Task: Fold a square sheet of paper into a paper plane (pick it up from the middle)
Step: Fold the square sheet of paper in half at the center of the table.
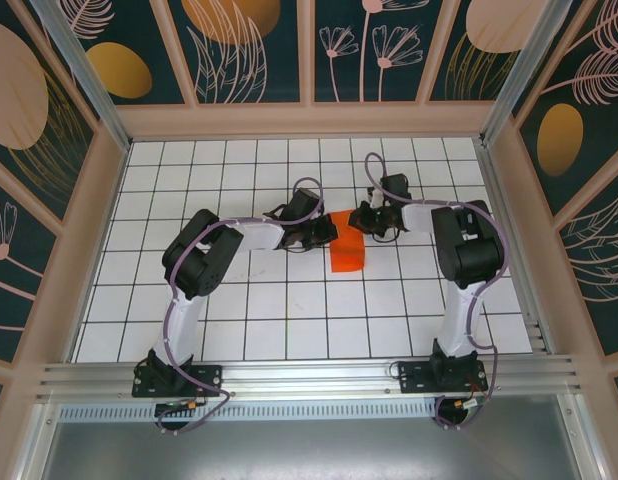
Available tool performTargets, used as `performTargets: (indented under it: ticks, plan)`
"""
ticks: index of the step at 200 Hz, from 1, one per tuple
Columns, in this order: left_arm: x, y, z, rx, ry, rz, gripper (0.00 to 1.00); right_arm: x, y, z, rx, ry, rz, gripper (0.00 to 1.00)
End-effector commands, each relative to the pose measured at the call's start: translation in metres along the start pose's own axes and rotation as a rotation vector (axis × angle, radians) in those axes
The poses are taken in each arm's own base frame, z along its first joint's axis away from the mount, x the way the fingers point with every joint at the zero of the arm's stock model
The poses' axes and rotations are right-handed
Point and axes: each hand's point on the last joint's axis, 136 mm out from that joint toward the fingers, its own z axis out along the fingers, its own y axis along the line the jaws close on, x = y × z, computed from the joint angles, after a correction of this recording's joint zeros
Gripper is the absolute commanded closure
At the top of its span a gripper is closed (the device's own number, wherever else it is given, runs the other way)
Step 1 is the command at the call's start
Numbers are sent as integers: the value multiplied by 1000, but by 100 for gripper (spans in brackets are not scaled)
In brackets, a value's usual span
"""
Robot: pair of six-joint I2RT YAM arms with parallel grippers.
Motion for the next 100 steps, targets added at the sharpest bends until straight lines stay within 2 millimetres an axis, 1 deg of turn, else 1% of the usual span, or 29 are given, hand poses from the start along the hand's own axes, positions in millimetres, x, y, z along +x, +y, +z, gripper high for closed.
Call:
performTargets:
  ticks: [1,18,34,46,72,85,100]
  plan:
    - [58,123,12,-371,137,-101,100,-23,-37,-8,110,-63,16,100]
    - [60,126,11,-376,138,-103,100,-34,-51,-14,142,-93,26,100]
    - [61,127,12,-373,142,-106,100,-44,-49,-19,132,-109,24,100]
    - [61,126,12,-371,142,-105,100,-50,-40,-23,111,-121,8,100]
    - [60,125,12,-369,140,-102,100,-55,-8,-34,42,-142,-35,100]
    - [60,126,12,-370,140,-103,100,-50,6,-36,18,-139,-57,100]
    - [60,126,12,-370,140,-102,100,-38,19,-30,-11,-105,-74,100]
